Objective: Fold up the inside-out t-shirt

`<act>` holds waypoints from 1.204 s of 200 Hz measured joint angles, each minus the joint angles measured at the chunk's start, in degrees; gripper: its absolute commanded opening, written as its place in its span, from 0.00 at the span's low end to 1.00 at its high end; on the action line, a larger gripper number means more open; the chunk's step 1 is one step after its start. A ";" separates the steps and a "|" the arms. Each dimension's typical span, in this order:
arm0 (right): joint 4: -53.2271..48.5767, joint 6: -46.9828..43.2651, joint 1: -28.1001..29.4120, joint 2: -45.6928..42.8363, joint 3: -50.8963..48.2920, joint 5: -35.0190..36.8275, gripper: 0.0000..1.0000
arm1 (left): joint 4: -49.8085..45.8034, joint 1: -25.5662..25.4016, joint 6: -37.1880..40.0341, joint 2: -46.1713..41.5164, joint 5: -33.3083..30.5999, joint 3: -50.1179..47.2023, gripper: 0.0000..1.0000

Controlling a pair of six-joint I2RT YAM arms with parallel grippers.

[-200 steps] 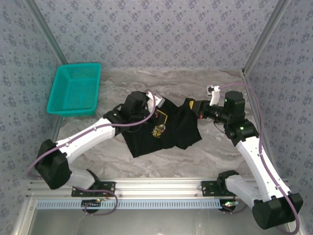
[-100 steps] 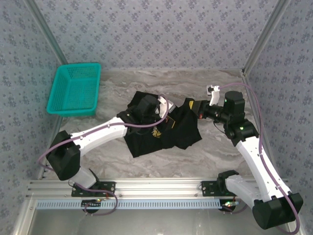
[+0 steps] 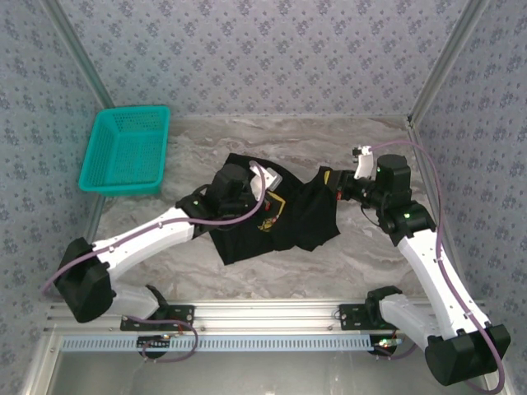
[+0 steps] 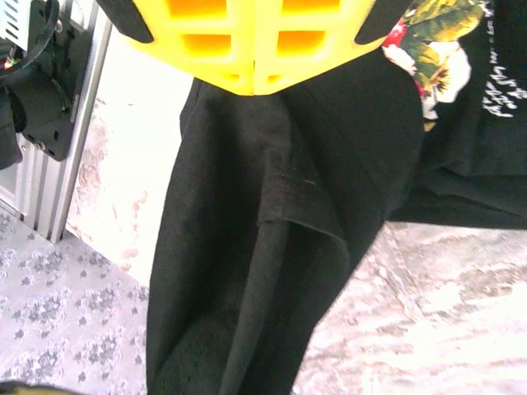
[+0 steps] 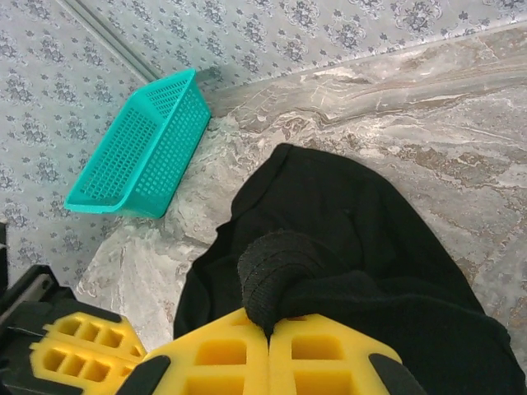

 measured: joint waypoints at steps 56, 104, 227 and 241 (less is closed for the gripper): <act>0.11 0.02 0.22 0.00 0.00 -0.09 0.00 | 0.20 0.09 1.88 8.11 -0.26 4.68 0.44; 0.11 0.02 0.24 0.00 0.00 -0.09 0.00 | -0.55 -0.83 2.21 13.60 1.29 7.89 0.35; -2.69 -0.48 0.22 -0.11 0.55 3.63 0.00 | -1.29 -0.66 2.67 11.76 3.06 7.65 0.00; -4.20 -0.72 0.22 -0.09 0.76 6.21 0.00 | -1.03 -0.33 2.71 8.48 3.08 5.25 0.00</act>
